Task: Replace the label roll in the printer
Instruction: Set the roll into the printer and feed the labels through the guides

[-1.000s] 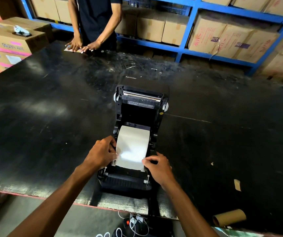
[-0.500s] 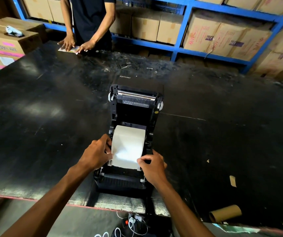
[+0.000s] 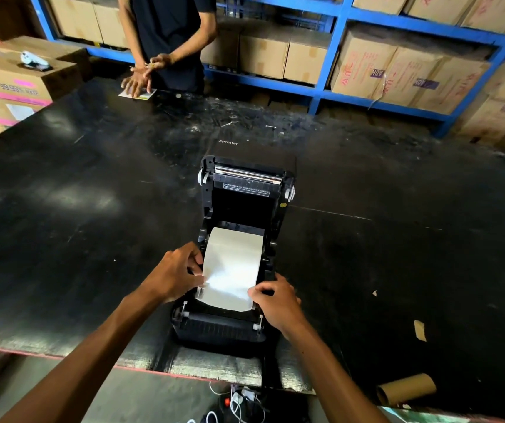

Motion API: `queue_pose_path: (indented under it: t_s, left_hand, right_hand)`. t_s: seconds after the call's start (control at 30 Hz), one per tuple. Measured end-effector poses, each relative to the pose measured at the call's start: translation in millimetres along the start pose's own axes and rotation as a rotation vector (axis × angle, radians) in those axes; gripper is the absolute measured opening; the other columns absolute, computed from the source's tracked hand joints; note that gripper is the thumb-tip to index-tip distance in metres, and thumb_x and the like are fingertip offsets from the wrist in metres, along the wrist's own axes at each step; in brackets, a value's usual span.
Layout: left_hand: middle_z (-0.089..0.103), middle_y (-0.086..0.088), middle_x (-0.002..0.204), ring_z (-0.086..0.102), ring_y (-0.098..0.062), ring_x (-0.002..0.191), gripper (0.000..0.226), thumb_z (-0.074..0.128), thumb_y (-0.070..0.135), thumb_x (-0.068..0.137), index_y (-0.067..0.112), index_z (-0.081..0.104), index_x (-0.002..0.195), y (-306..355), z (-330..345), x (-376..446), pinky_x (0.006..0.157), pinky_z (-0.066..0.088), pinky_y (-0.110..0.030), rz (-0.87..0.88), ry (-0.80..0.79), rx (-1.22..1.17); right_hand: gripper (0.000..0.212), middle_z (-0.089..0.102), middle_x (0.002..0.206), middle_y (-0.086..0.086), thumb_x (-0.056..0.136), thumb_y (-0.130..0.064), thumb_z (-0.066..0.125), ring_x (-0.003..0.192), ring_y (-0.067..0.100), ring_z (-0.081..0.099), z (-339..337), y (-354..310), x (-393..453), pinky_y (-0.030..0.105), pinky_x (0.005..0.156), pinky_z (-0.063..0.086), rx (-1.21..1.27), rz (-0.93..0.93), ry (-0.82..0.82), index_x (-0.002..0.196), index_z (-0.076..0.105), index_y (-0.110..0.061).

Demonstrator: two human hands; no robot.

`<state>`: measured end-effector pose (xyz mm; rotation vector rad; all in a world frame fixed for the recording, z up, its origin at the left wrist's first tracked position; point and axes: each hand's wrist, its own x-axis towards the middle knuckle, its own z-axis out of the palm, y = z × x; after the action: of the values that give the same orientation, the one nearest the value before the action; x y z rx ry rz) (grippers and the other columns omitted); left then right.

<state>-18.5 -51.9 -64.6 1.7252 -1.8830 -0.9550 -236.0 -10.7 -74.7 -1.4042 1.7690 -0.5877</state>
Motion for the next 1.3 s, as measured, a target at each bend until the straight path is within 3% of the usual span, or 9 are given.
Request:
queue_pose_path:
  t_s: [0.43,0.57,0.63,0.73,0.83,0.93,1.1,1.2,1.3]
  left_hand:
    - [0.068,-0.004,0.082,0.066,-0.02,0.079,0.03,0.076,0.005,0.074,0.021,0.051,0.076,-1,-4,-1,0.071,0.057,-0.032,0.02,-0.023,0.009]
    - [0.062,0.003,0.078,0.063,-0.018,0.077,0.03,0.073,0.004,0.076,0.023,0.05,0.072,-1,-5,0,0.068,0.049,-0.023,0.037,-0.082,0.047]
    - [0.061,0.004,0.075,0.06,-0.016,0.073,0.031,0.072,0.004,0.077,0.024,0.049,0.071,-2,-4,-1,0.065,0.046,-0.02,0.046,-0.059,0.045]
    - [0.06,0.004,0.071,0.057,-0.011,0.065,0.033,0.07,0.001,0.078,0.024,0.048,0.067,-4,-2,-2,0.059,0.042,-0.017,0.052,-0.033,0.037]
    - [0.06,0.006,0.068,0.056,-0.009,0.061,0.034,0.068,0.002,0.078,0.026,0.047,0.065,-7,0,-3,0.055,0.041,-0.018,0.069,-0.033,0.055]
    - [0.059,0.007,0.065,0.054,-0.008,0.057,0.037,0.067,0.002,0.078,0.029,0.046,0.063,-11,2,-4,0.051,0.039,-0.015,0.103,-0.005,0.056]
    - [0.061,0.004,0.069,0.058,-0.016,0.061,0.03,0.066,0.0,0.078,0.024,0.051,0.068,-11,2,-12,0.056,0.048,-0.029,0.119,0.037,0.008]
    - [0.061,0.007,0.07,0.053,-0.009,0.054,0.019,0.069,0.006,0.078,0.021,0.058,0.076,-9,0,-25,0.052,0.044,-0.015,0.208,0.197,-0.073]
    - [0.057,0.018,0.086,0.056,-0.002,0.07,0.023,0.077,0.033,0.074,0.031,0.06,0.089,-4,-4,-40,0.059,0.042,-0.009,0.353,0.037,0.067]
  right_hand:
    - [0.016,0.042,0.144,0.002,0.082,-0.032,0.068,0.135,0.022,0.035,1,6,1,0.051,0.113,0.022,0.111,-0.012,-0.014,0.066,0.068,-0.029]
    - [0.013,0.052,0.131,0.007,0.083,-0.021,0.067,0.136,0.017,0.033,6,9,-3,0.029,0.102,0.026,0.226,-0.033,0.029,0.076,0.073,-0.012]
    - [0.013,0.055,0.13,0.009,0.083,-0.018,0.067,0.134,0.019,0.037,6,9,-6,0.023,0.099,0.031,0.235,-0.045,0.022,0.073,0.072,-0.011]
    - [0.003,0.055,0.123,0.003,0.078,-0.018,0.072,0.125,0.015,0.044,5,11,-12,-0.002,0.081,0.028,0.226,-0.1,0.144,0.078,0.071,-0.015]
    - [0.017,0.03,0.146,-0.007,0.07,-0.033,0.075,0.134,0.004,0.023,8,21,-22,0.015,0.102,0.018,0.083,-0.314,0.243,0.085,0.065,-0.031]
    - [0.026,0.008,0.156,-0.012,0.066,-0.045,0.07,0.139,-0.005,-0.003,17,30,-29,0.015,0.108,-0.003,-0.183,-0.545,0.14,0.09,0.065,-0.034]
    - [0.013,0.011,0.156,-0.006,0.072,-0.036,0.07,0.142,0.007,0.005,24,31,-28,0.018,0.109,0.0,-0.215,-0.584,0.165,0.081,0.068,-0.026]
    - [0.005,0.016,0.153,-0.008,0.077,-0.029,0.069,0.139,0.001,0.006,24,33,-29,0.015,0.108,0.0,-0.19,-0.591,0.215,0.073,0.069,-0.025]
    - [0.01,0.021,0.151,-0.01,0.081,-0.023,0.066,0.138,0.001,0.01,26,31,-33,0.019,0.107,0.006,-0.172,-0.59,0.247,0.072,0.07,-0.024]
